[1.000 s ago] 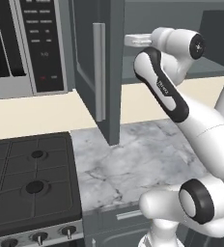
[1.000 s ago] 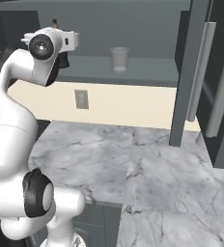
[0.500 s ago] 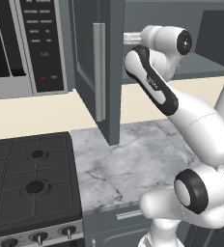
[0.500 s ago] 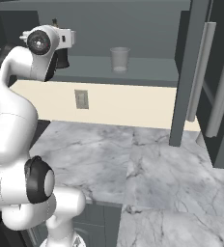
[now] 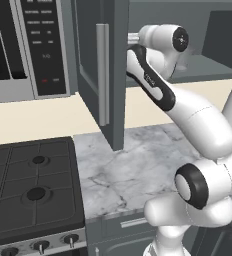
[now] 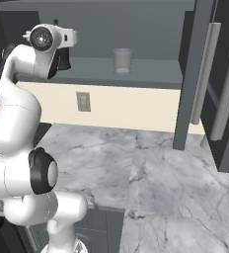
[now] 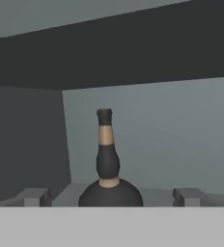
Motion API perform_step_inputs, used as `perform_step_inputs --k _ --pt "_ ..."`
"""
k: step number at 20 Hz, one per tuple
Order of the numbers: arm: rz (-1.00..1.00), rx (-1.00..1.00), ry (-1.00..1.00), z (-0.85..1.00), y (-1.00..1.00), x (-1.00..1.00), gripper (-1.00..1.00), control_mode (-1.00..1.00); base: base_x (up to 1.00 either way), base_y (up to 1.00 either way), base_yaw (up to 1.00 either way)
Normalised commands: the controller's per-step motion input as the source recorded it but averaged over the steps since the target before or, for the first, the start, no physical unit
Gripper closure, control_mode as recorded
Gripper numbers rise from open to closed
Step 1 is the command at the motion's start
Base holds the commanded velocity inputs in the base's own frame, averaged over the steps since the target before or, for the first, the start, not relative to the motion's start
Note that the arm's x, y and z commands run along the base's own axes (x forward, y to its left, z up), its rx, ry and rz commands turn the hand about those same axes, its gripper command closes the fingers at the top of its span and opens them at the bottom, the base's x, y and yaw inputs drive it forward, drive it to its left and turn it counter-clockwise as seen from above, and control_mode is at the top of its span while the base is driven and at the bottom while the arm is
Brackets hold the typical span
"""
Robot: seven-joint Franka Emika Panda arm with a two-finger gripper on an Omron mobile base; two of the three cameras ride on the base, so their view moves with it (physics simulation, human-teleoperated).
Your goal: There is a bowl on the dining counter. Grab a lemon wedge from the fridge and place it in the bowl. Then get the liquor bottle and glass cup from the cabinet and place them next to the bowl.
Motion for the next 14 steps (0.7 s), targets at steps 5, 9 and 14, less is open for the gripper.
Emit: perform_step_inputs --k 5,9,14 --pt "-0.03 0.00 0.08 0.00 0.04 0.28 -1.00 -1.00 0.00 0.00 0.00" --pt "-0.01 0.00 0.00 0.01 0.18 0.26 -1.00 -1.00 0.00 0.00 0.00" --pt "0.00 0.00 0.00 0.12 0.21 0.22 -1.00 -1.00 0.00 0.00 0.00"
